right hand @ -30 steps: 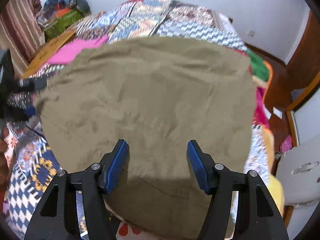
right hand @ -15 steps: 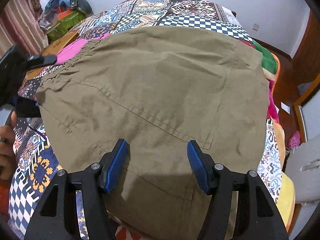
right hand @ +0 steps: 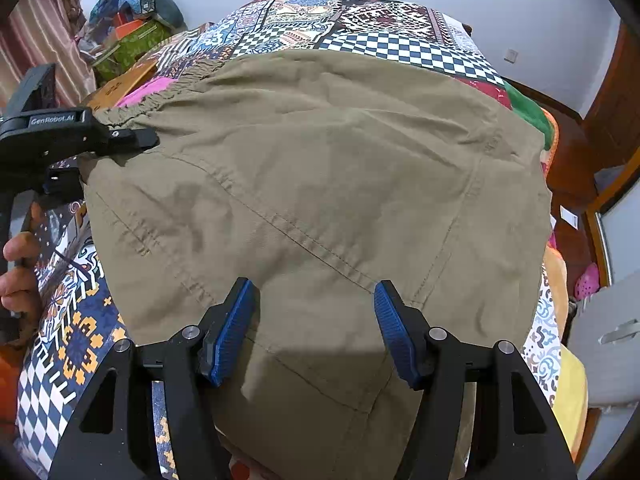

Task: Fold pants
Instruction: 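Lift the waistband with the left tool while the right tool smooths the folded pants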

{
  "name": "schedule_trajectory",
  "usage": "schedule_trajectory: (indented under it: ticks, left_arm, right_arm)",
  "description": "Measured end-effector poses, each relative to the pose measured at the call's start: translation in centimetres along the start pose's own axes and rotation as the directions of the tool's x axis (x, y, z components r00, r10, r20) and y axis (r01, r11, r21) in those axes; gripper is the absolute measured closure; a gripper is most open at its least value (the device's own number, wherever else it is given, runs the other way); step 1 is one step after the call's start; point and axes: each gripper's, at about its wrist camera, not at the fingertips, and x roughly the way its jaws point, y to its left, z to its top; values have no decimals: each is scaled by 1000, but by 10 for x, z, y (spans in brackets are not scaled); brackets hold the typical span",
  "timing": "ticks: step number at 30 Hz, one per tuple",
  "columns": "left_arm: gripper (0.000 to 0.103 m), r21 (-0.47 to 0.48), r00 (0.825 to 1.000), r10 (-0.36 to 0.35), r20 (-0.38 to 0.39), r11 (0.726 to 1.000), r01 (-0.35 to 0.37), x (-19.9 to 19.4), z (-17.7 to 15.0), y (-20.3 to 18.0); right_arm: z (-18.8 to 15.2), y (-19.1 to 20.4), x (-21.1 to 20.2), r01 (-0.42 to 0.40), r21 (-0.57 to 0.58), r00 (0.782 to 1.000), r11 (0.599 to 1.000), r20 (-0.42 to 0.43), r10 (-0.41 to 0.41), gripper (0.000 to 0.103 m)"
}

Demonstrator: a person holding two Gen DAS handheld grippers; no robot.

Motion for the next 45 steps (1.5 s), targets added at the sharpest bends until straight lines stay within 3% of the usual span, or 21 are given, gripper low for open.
schedule_trajectory:
  ticks: [6,13,18,23,28,31,35,40,45]
  left_arm:
    - [80,183,986,125,110,972,-144,-38,-33,-19]
    - [80,226,957,204,206,942,-249,-92,-73,-13]
    - [80,253,921,251,299,909,-330,-131,-101,-15]
    - [80,260,893,273,357,889,-376,-153,-118,-13]
    - [80,264,888,275,369,885,-384,-154,-124,-12]
    - [80,253,889,266,374,892,-374,-155,-127,-10]
    - [80,222,899,257,355,911,-348,-154,-124,-1]
    - [80,213,900,248,358,917,-338,-153,-122,0]
    - [80,272,884,246,398,888,-370,-155,-123,-20]
  right_arm:
    - [-4,5,-8,-1,-34,1000,999,-9,0,44]
    - [-9,23,-21,-31,-97,999,995,-24,29,44]
    - [-11,47,-35,-32,-173,999,984,-25,28,44]
    - [5,66,-58,-59,-177,997,983,35,66,44]
    - [26,95,-63,-90,-162,988,983,110,109,44]
    - [33,114,-35,-111,-177,991,978,53,122,44]
    - [15,135,13,-145,-276,987,950,-113,118,45]
    - [16,133,13,-149,-276,986,949,-118,120,45]
    - [15,132,7,-153,-264,986,952,-108,128,45]
